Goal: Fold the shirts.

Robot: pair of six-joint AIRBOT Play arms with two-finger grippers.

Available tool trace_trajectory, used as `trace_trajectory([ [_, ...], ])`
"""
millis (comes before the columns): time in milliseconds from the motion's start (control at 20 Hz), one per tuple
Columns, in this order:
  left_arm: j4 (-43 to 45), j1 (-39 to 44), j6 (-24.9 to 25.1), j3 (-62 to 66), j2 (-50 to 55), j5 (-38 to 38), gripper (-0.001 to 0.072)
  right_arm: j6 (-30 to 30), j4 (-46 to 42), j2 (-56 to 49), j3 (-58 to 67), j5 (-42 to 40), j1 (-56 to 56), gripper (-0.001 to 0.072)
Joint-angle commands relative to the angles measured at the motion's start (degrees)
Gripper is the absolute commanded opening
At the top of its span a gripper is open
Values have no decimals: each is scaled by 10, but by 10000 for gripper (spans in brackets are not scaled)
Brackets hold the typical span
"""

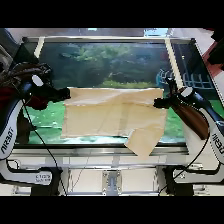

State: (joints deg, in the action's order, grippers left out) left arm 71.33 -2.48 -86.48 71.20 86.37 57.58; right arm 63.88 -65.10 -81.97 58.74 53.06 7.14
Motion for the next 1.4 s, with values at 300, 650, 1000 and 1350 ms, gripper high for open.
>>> trace_trajectory([
  [300,97,0,3,-52,-243,56,422,68,-61,241,-163,156,63,360],
  [650,45,0,-14,-188,-389,68,421,62,67,274,-350,197,116,420],
  [1000,24,0,-14,-188,-398,68,421,69,69,274,-350,217,116,515],
  [1350,20,0,-14,-188,-398,68,421,106,73,274,-371,184,110,515],
])
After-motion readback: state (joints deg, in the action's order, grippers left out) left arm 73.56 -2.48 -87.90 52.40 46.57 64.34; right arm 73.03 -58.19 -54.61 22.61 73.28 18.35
